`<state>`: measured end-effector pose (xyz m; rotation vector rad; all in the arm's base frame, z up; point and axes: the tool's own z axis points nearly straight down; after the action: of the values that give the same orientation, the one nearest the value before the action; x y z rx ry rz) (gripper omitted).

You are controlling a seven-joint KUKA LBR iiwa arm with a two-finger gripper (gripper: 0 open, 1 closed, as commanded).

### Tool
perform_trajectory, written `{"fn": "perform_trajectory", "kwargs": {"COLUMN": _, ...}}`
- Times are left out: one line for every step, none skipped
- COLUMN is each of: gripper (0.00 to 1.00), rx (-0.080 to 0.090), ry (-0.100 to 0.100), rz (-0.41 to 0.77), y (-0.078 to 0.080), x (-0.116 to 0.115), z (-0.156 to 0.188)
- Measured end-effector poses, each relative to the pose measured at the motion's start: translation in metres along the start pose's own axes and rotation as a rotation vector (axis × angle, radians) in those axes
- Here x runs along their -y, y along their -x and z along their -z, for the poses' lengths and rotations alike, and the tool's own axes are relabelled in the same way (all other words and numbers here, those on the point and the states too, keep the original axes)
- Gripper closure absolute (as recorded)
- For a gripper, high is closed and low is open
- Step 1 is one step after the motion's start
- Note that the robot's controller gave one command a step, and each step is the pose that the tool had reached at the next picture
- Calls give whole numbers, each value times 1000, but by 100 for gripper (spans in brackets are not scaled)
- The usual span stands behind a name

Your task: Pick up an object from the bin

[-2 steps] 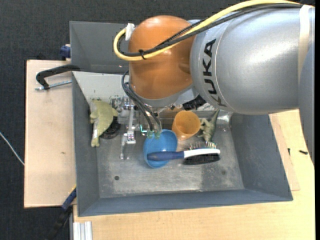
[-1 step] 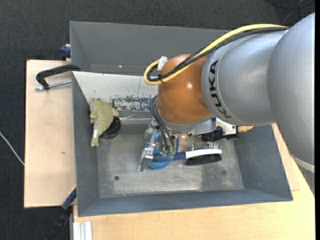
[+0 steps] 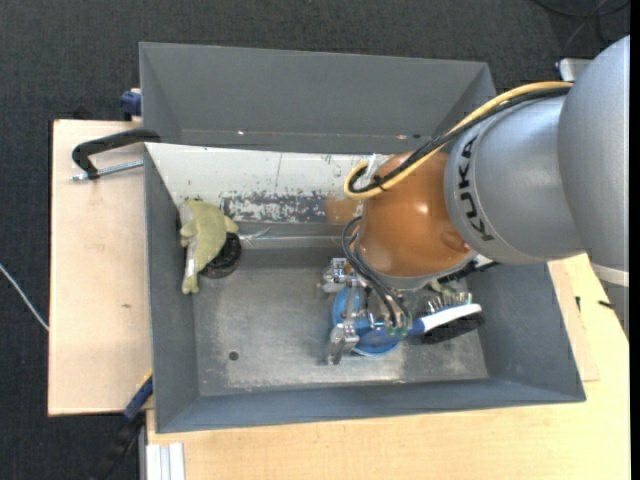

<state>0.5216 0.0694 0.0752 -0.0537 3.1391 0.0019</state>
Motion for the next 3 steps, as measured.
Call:
{"fn": "perform_trajectory", "kwargs": {"gripper": 0, "rx": 7, "ry": 3, "rz": 11, "y": -5, "x": 54, "z": -2}}
{"fn": "perform_trajectory", "kwargs": {"gripper": 0, "rx": 6, "ry": 1, "rz": 240, "y": 9, "x": 139, "z": 29}}
{"fn": "perform_trajectory", "kwargs": {"gripper": 0, "rx": -13, "ry": 33, "rz": 777, "y": 26, "x": 160, "z": 3}}
